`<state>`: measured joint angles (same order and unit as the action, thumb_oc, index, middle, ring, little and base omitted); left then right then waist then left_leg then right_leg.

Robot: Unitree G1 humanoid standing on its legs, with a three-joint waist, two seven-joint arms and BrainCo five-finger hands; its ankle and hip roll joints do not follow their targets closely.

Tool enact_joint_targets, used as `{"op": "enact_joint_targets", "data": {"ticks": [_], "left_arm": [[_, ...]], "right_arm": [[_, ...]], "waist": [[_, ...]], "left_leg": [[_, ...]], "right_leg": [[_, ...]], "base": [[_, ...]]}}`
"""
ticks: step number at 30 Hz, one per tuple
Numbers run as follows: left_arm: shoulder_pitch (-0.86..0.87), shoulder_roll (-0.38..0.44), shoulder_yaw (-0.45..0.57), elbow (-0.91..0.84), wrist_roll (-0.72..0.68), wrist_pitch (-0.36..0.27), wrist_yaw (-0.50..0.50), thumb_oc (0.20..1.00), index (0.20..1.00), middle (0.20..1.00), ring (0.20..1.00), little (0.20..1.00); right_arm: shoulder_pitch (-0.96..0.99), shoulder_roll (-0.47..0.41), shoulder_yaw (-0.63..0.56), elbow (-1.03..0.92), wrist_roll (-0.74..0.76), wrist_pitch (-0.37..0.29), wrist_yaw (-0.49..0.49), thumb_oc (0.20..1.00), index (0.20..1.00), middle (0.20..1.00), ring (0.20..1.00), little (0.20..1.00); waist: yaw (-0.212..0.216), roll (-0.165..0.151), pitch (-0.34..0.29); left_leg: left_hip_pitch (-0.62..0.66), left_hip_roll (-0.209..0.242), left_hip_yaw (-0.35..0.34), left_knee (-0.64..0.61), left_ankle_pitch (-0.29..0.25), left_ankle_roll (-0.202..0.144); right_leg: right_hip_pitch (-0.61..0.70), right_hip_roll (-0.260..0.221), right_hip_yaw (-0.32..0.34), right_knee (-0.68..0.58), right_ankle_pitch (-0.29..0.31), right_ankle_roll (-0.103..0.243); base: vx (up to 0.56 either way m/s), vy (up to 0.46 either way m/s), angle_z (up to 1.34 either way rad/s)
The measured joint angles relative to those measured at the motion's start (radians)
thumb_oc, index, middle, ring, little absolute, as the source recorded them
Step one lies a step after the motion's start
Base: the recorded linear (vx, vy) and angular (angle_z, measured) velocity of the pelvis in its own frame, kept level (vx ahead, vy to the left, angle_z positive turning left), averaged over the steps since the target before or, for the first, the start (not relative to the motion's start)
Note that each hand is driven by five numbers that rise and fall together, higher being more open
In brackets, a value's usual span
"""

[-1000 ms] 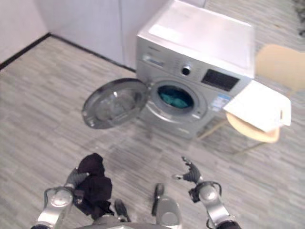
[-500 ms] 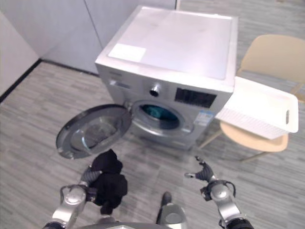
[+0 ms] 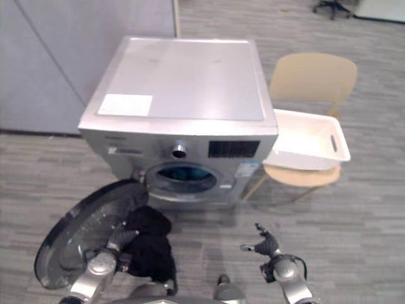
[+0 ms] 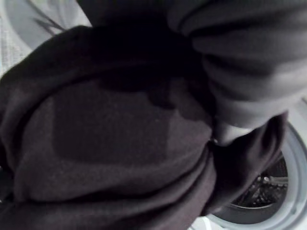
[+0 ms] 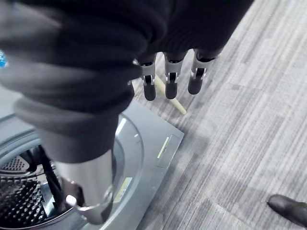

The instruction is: Grab the laundry basket,head to the washer,open it,put in the laundry and shut it.

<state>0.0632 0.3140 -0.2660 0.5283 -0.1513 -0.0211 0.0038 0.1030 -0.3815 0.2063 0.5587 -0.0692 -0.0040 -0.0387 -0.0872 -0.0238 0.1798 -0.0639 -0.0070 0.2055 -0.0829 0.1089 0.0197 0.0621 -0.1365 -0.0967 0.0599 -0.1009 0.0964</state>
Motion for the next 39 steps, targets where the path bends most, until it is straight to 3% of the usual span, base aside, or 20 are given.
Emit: {"op": "enact_joint_targets", "data": {"ticks": [3,6,8,10,12,14,16,17,19,20,21,22,25,27,28,29,32,33,38,39], "left_arm": [[-0.007,0.011,0.022,0.0,0.0,0.0,0.008,0.2,0.2,0.2,0.2,0.2],[-0.02,0.009,0.04,0.003,-0.002,-0.006,0.028,0.2,0.2,0.2,0.2,0.2],[-0.018,0.01,0.039,0.011,-0.003,-0.005,0.037,0.2,0.2,0.2,0.2,0.2],[-0.017,0.002,0.039,0.017,-0.003,-0.005,0.039,0.2,0.2,0.2,0.2,0.2],[-0.01,0.001,0.039,0.022,-0.003,-0.006,0.04,0.2,0.2,0.2,0.2,0.2],[-0.005,-0.009,0.035,0.02,-0.003,-0.007,0.039,0.2,0.2,0.2,0.2,0.2],[-0.002,-0.025,0.037,0.018,-0.003,-0.013,0.039,0.2,0.2,0.2,0.2,0.2],[-0.018,-0.038,0.033,0.02,-0.003,-0.014,0.038,0.2,0.2,0.2,0.2,0.2],[-0.047,-0.038,0.031,0.018,-0.003,-0.019,0.04,0.2,0.2,0.2,0.2,0.2],[-0.054,-0.037,0.031,0.019,-0.003,-0.018,0.04,0.2,0.2,0.2,0.2,0.2],[-0.054,-0.038,0.028,0.019,-0.003,-0.018,0.04,0.2,0.2,0.2,0.2,0.2],[-0.051,-0.038,0.028,0.019,-0.004,-0.018,0.041,0.2,0.2,0.2,0.2,0.2],[-0.066,-0.038,0.03,0.018,-0.005,-0.018,0.051,0.2,0.2,0.2,0.2,0.2],[-0.062,-0.056,0.049,-0.051,-0.06,-0.027,0.098,0.2,0.2,0.2,0.2,0.2],[-0.123,-0.061,0.058,-0.079,-0.097,-0.042,0.129,0.2,0.2,0.2,0.2,0.2],[-0.204,-0.053,0.081,-0.097,-0.126,-0.069,0.162,0.2,0.2,0.2,0.2,0.2],[-0.373,-0.057,0.075,-0.097,-0.206,-0.069,0.245,0.2,0.2,0.2,0.2,0.2],[-0.443,-0.057,0.075,-0.092,-0.234,-0.074,0.277,0.2,0.2,0.2,0.2,0.2],[-0.602,-0.001,0.046,-0.099,-0.239,-0.114,0.384,0.2,0.2,0.2,0.2,0.2],[-0.651,0.027,0.038,-0.097,-0.225,-0.112,0.402,0.2,0.2,0.2,0.2,0.2]], "right_arm": [[-0.015,0.012,0.02,0.001,-0.003,0.001,0.007,1.0,1.0,1.0,1.0,1.0],[-0.023,0.011,0.035,-0.01,-0.007,0.0,0.02,1.0,1.0,1.0,1.0,1.0],[-0.049,0.011,0.036,-0.015,-0.007,0.0,0.021,1.0,1.0,1.0,1.0,1.0],[-0.051,0.009,0.035,-0.014,-0.007,0.001,0.021,1.0,1.0,1.0,1.0,1.0],[-0.056,0.01,0.034,0.006,-0.007,0.002,0.021,1.0,1.0,1.0,1.0,1.0],[-0.051,0.004,0.019,0.009,-0.007,0.004,0.02,1.0,1.0,1.0,1.0,1.0],[-0.052,-0.005,0.015,0.009,-0.007,0.005,0.021,1.0,1.0,1.0,1.0,1.0],[-0.042,-0.007,-0.007,0.01,-0.006,0.004,0.019,1.0,1.0,1.0,1.0,1.0],[-0.053,-0.017,-0.014,0.01,0.003,0.003,0.016,1.0,1.0,1.0,1.0,1.0],[-0.066,-0.021,-0.015,0.011,0.008,0.001,0.011,1.0,1.0,1.0,1.0,1.0],[-0.081,-0.028,-0.015,0.013,0.01,-0.001,-0.002,1.0,1.0,1.0,1.0,1.0],[-0.087,-0.032,-0.014,0.014,0.011,-0.001,-0.006,1.0,1.0,1.0,1.0,1.0],[-0.087,-0.036,-0.018,0.022,0.034,-0.002,-0.022,1.0,1.0,1.0,1.0,1.0],[-0.085,-0.037,-0.026,0.045,0.052,-0.016,-0.048,1.0,1.0,1.0,1.0,1.0],[-0.106,-0.025,-0.035,0.057,0.07,-0.022,-0.063,1.0,1.0,1.0,1.0,1.0],[-0.157,0.005,-0.032,0.081,0.093,-0.023,-0.075,1.0,1.0,1.0,1.0,1.0],[-0.225,0.049,-0.018,0.066,0.152,-0.03,-0.11,1.0,1.0,1.0,1.0,1.0],[-0.283,0.056,0.006,0.043,0.163,-0.041,-0.116,1.0,1.0,1.0,1.0,1.0],[-0.348,0.053,0.021,-0.07,0.209,-0.099,-0.155,1.0,1.0,1.0,1.0,1.0],[-0.358,0.039,0.03,-0.095,0.225,-0.104,-0.161,1.0,1.0,1.0,1.0,1.0]], "waist": [[0.011,-0.004,0.027],[0.012,-0.018,0.037],[0.007,-0.014,0.044],[0.008,-0.005,0.044],[0.008,-0.001,0.044],[0.004,0.026,0.049],[0.008,0.046,0.05],[0.001,0.036,0.049],[0.015,0.004,0.05],[0.017,0.004,0.051],[0.012,0.004,0.052],[0.016,-0.01,0.059],[0.011,-0.003,0.069],[0.011,0.013,0.099],[0.007,-0.003,0.153],[0.013,-0.052,0.212],[0.013,-0.102,0.292],[0.016,-0.104,0.365],[-0.014,-0.095,0.365],[-0.028,-0.093,0.362]], "left_leg": [[0.054,0.01,0.062,0.0,-0.033,0.027],[0.068,0.008,0.089,-0.006,-0.058,0.03],[0.065,0.016,0.094,-0.006,-0.062,0.028],[0.067,0.027,0.092,-0.006,-0.071,0.021],[0.079,0.043,0.078,-0.002,-0.083,-0.001],[0.093,0.067,0.048,0.0,-0.076,-0.022],[0.105,0.091,0.037,0.002,-0.07,-0.031],[0.058,0.095,-0.016,0.109,-0.053,-0.06],[-0.041,0.093,-0.03,0.265,-0.024,-0.1],[-0.068,0.1,-0.03,0.314,-0.019,-0.102],[-0.088,0.107,-0.024,0.352,-0.018,-0.108],[-0.09,0.119,-0.015,0.345,-0.026,-0.102],[-0.091,0.118,0.031,0.24,-0.047,-0.098],[-0.129,0.12,0.032,0.215,-0.039,-0.073],[-0.206,0.116,0.017,0.234,-0.052,-0.063],[-0.294,0.091,0.01,0.292,-0.074,-0.04],[-0.469,0.079,0.022,0.446,-0.139,-0.015],[-0.503,0.083,0.027,0.523,-0.161,-0.011],[-0.727,0.135,0.037,0.804,-0.292,-0.003],[-0.775,0.145,0.032,0.863,-0.319,-0.034]], "right_leg": [[-0.095,-0.014,0.0,0.213,-0.042,0.048],[-0.228,-0.033,-0.035,0.314,-0.049,0.038],[-0.295,-0.039,-0.072,0.246,-0.042,0.036],[-0.316,-0.041,-0.119,0.14,0.027,0.047],[-0.282,-0.027,-0.12,0.061,0.144,0.025],[-0.221,0.012,-0.134,-0.006,0.187,-0.008],[-0.194,0.036,-0.142,-0.013,0.175,-0.026],[-0.164,0.03,-0.189,-0.022,0.153,-0.056],[-0.156,0.014,-0.198,-0.038,0.144,-0.072],[-0.139,0.013,-0.206,-0.062,0.149,-0.076],[-0.112,0.023,-0.23,-0.089,0.168,-0.108],[-0.107,0.025,-0.241,-0.088,0.162,-0.117],[-0.112,0.048,-0.263,-0.082,0.148,-0.138],[-0.19,0.087,-0.262,-0.002,0.122,-0.138],[-0.338,0.056,-0.236,0.179,0.063,-0.129],[-0.497,0.007,-0.191,0.368,0.002,-0.129],[-0.693,-0.051,-0.14,0.562,-0.055,-0.126],[-0.717,-0.059,-0.125,0.604,-0.059,-0.126],[-0.923,-0.063,-0.062,0.806,-0.142,-0.134],[-0.972,-0.06,-0.049,0.842,-0.147,-0.124]], "base": [[0.07,0.057,-0.6],[0.17,-0.014,-0.35],[0.24,-0.073,-0.13],[0.19,-0.112,0.1],[0.25,-0.147,0.14],[0.19,-0.169,0.24],[0.15,-0.263,0.34],[0.08,-0.276,0.72],[0.04,-0.155,0.52],[0.03,-0.066,0.28],[0.03,-0.028,0.28],[0.03,-0.026,0.36],[-0.06,-0.008,0.14],[-0.26,0.013,-0.18],[-0.37,-0.027,0.02],[-0.33,-0.038,0.3],[-0.17,-0.025,0.22],[-0.17,-0.017,-0.06],[-0.12,0.022,-0.16],[-0.12,0.065,-0.24]]}}
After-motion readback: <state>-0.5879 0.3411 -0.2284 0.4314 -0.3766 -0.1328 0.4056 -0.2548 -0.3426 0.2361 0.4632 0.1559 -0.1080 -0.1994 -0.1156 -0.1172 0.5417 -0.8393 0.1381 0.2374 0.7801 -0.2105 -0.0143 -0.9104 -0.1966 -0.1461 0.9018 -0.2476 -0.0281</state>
